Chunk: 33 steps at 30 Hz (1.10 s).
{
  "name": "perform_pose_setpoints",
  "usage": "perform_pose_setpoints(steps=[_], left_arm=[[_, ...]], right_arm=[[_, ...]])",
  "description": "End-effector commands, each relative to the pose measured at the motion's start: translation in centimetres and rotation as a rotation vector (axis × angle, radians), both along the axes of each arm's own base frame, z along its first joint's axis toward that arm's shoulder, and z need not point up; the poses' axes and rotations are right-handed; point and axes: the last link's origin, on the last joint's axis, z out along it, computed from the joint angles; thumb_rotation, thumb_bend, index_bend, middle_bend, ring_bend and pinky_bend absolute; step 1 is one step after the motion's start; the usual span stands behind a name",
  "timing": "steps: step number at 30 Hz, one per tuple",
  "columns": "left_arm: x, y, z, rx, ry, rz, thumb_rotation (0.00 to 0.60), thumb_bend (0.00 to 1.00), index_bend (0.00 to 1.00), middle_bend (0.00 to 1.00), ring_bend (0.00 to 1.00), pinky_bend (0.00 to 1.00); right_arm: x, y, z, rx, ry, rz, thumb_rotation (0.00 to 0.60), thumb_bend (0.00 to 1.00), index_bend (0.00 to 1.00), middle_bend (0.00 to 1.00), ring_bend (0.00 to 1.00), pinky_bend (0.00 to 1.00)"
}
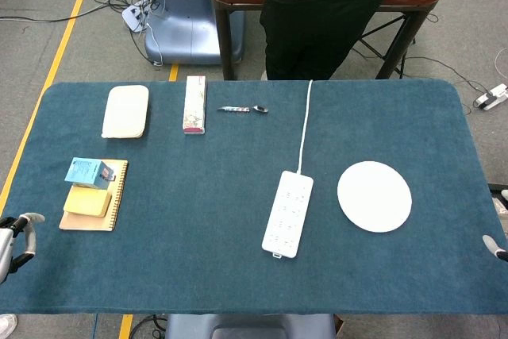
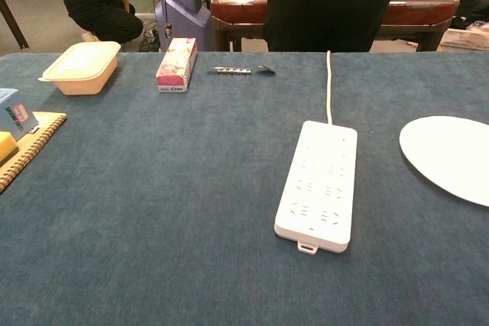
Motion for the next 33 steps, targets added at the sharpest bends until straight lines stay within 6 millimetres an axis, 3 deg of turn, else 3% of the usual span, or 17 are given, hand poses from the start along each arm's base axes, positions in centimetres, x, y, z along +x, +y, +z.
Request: perform_pose_setpoints(steps=[1, 7, 11, 16, 19, 23, 26, 29, 33], left_arm=[[0.0, 0.0, 0.0, -0.003, 0.001, 0.001, 0.600, 0.65, 0.47, 0.57, 0.46, 0.67], [0.0, 0.0, 0.1, 0.001, -0.006, -0.003, 0.600, 0.65, 0.47, 0.57, 0.46, 0.67], [-0.3, 0.0, 0.0, -0.003, -0.007, 0.006, 0.600, 0.65, 0.47, 0.57, 0.46, 0.67], [-0.3, 0.0, -0.2, -0.016, -0.008, 0.005, 0.600, 0.65, 0.47, 0.57, 0.46, 0.67], [-0.4, 0.0, -0.2, -0.015, -0.011, 0.004, 0.600, 0.65, 0.47, 0.57, 0.46, 0.67], [-0.6, 0.0, -0.2, -0.019, -0.010, 0.010, 0.600, 0.65, 0.47, 0.57, 0.46, 0.67], [-0.6, 0.0, -0.4, -0.022, -0.009, 0.010, 0.600, 0.65, 0.47, 0.57, 0.46, 0.67], [-0.7, 0.0, -0.4, -0.024, -0.007, 0.008, 0.600, 0.65, 0.47, 0.57, 0.46, 0.67], [-0.8, 0.1, -0.5, -0.024, -0.009, 0.011, 0.600, 0.65, 0.47, 0.57, 0.46, 0.67]], right_arm=[[0.1, -0.2, -0.3, 0.013, 0.002, 0.005, 0.600, 0.09, 0.21, 0.25, 0.29, 0.38], [0.3, -1.0, -1.5, 0.060, 0.002, 0.021, 0.600, 0.10, 0.22, 0.27, 0.29, 0.40], [1.1, -2.3, -2.5, 0.094, 0.002, 0.072, 0.600, 0.11, 0.22, 0.31, 0.33, 0.49], [3.1, -5.3, -4.0, 0.160, 0.031, 0.164, 0.600, 0.17, 0.22, 0.40, 0.47, 0.61], [4.8, -7.2, -4.9, 0.201, 0.059, 0.217, 0.600, 0.24, 0.23, 0.51, 0.64, 0.77], [7.4, -9.5, -6.3, 0.267, 0.102, 0.278, 0.600, 0.37, 0.24, 0.71, 0.85, 0.93], [9.2, -11.3, -7.7, 0.319, 0.136, 0.314, 0.600, 0.50, 0.28, 0.85, 0.97, 0.99], [10.8, -12.7, -9.3, 0.370, 0.167, 0.339, 0.600, 0.65, 0.32, 0.96, 1.00, 1.00], [12.8, -14.1, -11.6, 0.433, 0.207, 0.367, 0.600, 0.86, 0.35, 1.00, 1.00, 1.00]])
